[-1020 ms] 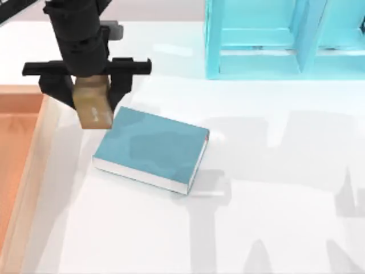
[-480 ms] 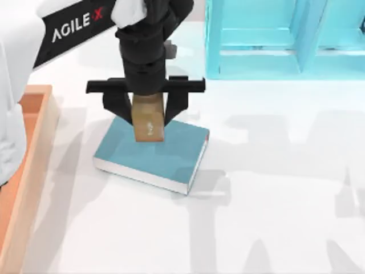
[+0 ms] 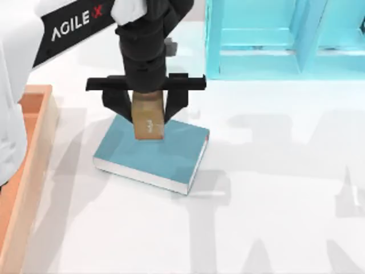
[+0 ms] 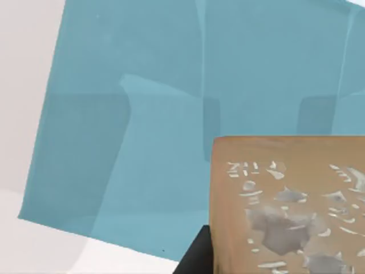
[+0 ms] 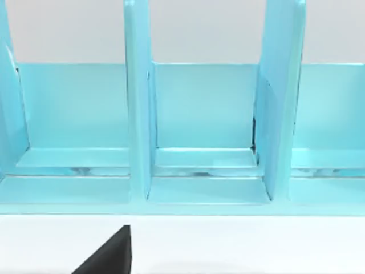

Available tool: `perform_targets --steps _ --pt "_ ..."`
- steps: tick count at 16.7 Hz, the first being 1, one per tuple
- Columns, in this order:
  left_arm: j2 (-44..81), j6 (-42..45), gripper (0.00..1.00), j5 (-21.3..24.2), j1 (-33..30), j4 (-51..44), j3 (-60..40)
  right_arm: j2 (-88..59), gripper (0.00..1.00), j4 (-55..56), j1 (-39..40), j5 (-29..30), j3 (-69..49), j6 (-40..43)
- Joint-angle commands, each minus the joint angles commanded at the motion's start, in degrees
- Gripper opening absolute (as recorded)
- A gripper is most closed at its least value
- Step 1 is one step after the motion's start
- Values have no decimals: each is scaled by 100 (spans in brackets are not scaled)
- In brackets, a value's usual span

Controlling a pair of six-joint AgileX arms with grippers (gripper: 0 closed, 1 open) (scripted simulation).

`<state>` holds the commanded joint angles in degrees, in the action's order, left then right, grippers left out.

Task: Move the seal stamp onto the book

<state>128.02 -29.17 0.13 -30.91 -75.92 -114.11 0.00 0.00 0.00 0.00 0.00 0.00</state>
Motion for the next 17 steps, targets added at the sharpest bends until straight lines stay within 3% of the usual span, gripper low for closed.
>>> perform_targets --steps 13,17 --pt "0 0 98 0 0 0 0 0 100 0 0 0 0 0" --pt "0 0 100 0 0 0 0 0 100 0 0 0 0 0"
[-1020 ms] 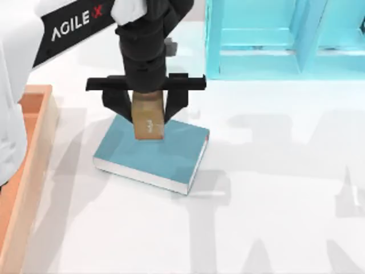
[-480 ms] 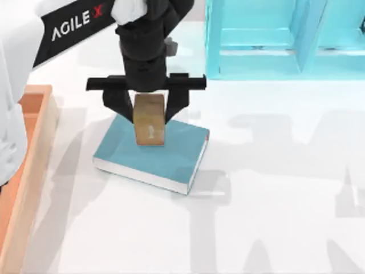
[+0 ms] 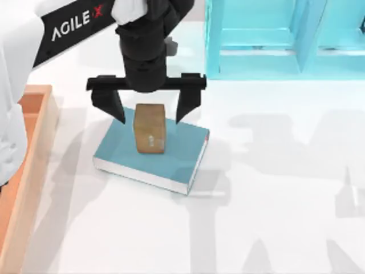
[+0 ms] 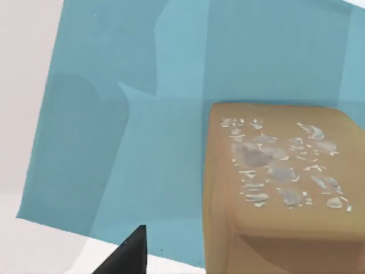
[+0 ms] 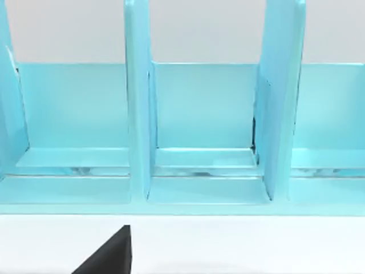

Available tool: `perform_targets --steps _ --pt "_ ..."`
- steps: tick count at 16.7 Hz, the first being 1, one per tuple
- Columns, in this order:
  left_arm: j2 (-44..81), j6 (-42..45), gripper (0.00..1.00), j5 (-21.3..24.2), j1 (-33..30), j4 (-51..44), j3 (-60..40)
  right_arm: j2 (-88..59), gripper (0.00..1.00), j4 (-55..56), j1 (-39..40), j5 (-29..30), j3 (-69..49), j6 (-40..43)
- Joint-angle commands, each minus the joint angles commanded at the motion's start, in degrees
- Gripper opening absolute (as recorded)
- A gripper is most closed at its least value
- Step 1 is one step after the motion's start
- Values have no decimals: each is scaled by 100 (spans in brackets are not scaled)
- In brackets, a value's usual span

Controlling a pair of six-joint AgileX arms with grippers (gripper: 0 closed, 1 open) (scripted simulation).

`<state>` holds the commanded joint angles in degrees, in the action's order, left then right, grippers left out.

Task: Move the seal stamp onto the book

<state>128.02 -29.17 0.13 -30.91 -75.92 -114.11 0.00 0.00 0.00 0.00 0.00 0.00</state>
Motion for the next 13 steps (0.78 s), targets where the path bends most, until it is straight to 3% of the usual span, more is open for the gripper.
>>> perform_targets --steps 6,13 --pt "13 -1 100 0 7 -20 -17 0 100 0 0 0 0 0" --pt "52 -5 100 1 4 -710 -760 0 100 0 0 0 0 0"
